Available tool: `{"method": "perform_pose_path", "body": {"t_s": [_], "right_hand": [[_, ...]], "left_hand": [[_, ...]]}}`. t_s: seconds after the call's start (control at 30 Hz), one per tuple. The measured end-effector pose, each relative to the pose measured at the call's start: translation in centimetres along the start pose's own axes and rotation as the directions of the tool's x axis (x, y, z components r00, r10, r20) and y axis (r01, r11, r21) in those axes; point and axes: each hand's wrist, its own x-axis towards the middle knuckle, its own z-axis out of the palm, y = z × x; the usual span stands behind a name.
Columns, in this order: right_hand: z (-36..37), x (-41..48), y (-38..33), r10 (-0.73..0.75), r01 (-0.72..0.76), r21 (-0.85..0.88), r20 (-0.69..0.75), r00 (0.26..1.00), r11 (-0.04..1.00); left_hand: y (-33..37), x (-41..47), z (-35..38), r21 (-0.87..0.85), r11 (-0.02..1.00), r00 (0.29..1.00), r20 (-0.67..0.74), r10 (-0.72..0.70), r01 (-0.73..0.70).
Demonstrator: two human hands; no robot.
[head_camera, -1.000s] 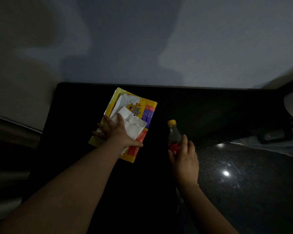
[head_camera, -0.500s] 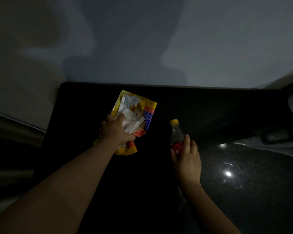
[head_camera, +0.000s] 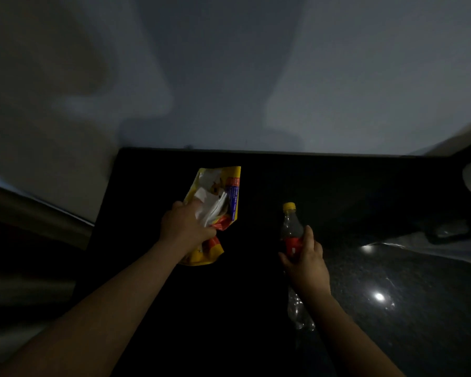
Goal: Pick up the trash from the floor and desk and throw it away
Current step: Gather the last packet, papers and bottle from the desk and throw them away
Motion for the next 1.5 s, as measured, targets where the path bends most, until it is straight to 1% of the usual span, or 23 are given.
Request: {"method": "perform_pose_path", "body": {"t_s": [0.07,0.1,0.17,0.27,0.37,0.47,0.57,0.63,0.67,0.77,0.83,0.97,1.07,1.13,1.3,1.43,1.5], "right_hand": [[-0.4,-0.4,-0.4,0.012,-0.014,0.039,0.050,0.999,0.999],[-0.5,-0.7,-0.8,0.012,-0.015,0.060,0.048,0.999,0.998],[-0.7,-1.5,-1.7,0.007,-0.007,0.102,-0.001,1.000,0.995],[-0.8,-3.2,-4.0,-0.004,0.008,0.192,-0.021,1.000,0.981],[-0.8,-5.6,-6.2,0.005,0.024,0.246,-0.117,0.993,0.969],[-0.8,-8.2,-8.6,-0.005,0.068,0.259,-0.237,0.972,0.963],[-1.7,-10.8,-10.9,-0.018,0.125,0.311,-0.326,0.945,0.942],[-2.5,-12.5,-12.3,-0.025,0.162,0.326,-0.388,0.921,0.931],[-2.9,-13.4,-12.9,-0.025,0.176,0.331,-0.415,0.910,0.927],[-4.3,-16.4,-14.5,-0.030,0.223,0.308,-0.525,0.851,0.925],[-5.6,-18.5,-15.4,-0.032,0.249,0.290,-0.591,0.806,0.924],[-8.6,-22.5,-16.3,-0.006,0.268,0.279,-0.682,0.731,0.922],[-10.9,-25.4,-16.2,0.002,0.284,0.250,-0.754,0.657,0.926],[-12.6,-27.2,-15.7,-0.005,0.302,0.224,-0.795,0.606,0.927],[-16.4,-31.7,-12.6,0.047,0.290,0.224,-0.858,0.511,0.931],[-19.4,-36.5,-9.3,0.078,0.241,0.190,-0.909,0.408,0.952],[-21.0,-39.1,-7.1,0.087,0.241,0.192,-0.918,0.388,0.951]], "left_hand": [[-0.1,-1.0,-0.8,-0.012,1.000,1.000,-0.023,0.017,-0.017],[-0.2,-1.5,-1.2,-0.026,0.999,0.999,-0.032,0.025,-0.025],[-0.3,-2.4,-1.9,-0.055,0.997,0.997,-0.064,0.046,-0.050],[-0.6,-3.6,-3.3,-0.068,0.992,0.989,-0.104,0.101,-0.109],[-0.9,-4.8,-5.1,-0.067,0.985,0.981,-0.126,0.150,-0.160],[-1.2,-6.1,-7.0,-0.092,0.970,0.960,-0.192,0.206,-0.226],[-1.1,-7.6,-8.8,-0.103,0.951,0.933,-0.250,0.259,-0.291],[-0.9,-8.3,-10.0,-0.170,0.925,0.920,-0.262,0.290,-0.340],[-0.8,-8.6,-10.5,-0.229,0.903,0.917,-0.257,0.305,-0.364],[0.3,-9.9,-12.4,-0.461,0.789,0.913,-0.234,0.333,-0.406],[1.7,-11.0,-13.6,-0.534,0.722,0.896,-0.215,0.388,-0.441],[5.0,-13.4,-14.9,-0.590,0.610,0.829,-0.207,0.519,-0.529],[7.9,-15.3,-15.1,-0.589,0.581,0.792,-0.181,0.584,-0.562],[10.0,-16.7,-14.9,-0.593,0.543,0.758,-0.187,0.625,-0.594],[15.1,-20.9,-13.2,-0.595,0.455,0.660,-0.179,0.729,-0.663],[19.5,-25.2,-10.9,-0.606,0.369,0.579,-0.189,0.793,-0.705],[21.9,-27.9,-9.5,-0.623,0.328,0.544,-0.191,0.817,-0.711]]}}
